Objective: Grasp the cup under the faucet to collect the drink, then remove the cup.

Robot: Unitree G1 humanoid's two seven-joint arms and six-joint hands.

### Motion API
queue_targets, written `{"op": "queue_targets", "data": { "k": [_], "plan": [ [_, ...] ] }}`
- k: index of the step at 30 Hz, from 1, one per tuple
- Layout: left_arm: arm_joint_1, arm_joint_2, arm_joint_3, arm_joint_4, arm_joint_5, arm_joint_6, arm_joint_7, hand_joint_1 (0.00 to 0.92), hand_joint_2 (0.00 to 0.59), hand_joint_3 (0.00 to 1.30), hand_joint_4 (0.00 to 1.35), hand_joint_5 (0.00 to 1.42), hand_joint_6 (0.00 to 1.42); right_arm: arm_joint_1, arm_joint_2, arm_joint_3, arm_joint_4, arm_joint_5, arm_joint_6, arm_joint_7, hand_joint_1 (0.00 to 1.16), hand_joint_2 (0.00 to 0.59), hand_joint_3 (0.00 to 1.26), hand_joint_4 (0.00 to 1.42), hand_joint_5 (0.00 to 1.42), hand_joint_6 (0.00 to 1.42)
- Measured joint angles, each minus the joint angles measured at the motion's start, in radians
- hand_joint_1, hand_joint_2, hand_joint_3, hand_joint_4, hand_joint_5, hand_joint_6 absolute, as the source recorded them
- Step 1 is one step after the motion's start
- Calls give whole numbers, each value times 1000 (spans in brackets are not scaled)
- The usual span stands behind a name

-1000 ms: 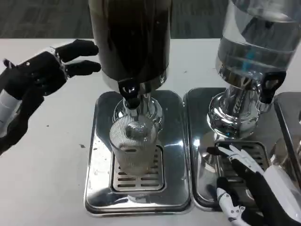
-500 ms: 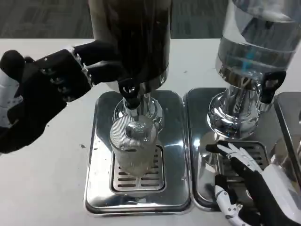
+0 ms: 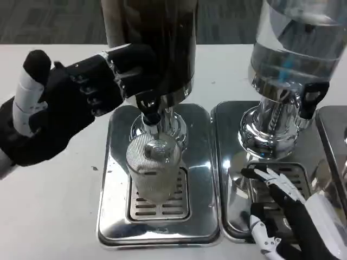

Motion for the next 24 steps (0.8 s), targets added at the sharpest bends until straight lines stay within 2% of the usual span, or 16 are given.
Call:
{"op": "queue_targets", "data": {
  "k": [24],
  "plan": [
    [-93, -95, -68, 74, 85, 23, -21, 0, 41, 115, 0, 105, 56, 19, 26, 19, 5, -19, -2, -34, 512, 586, 219, 96, 59, 192]
  ]
}}
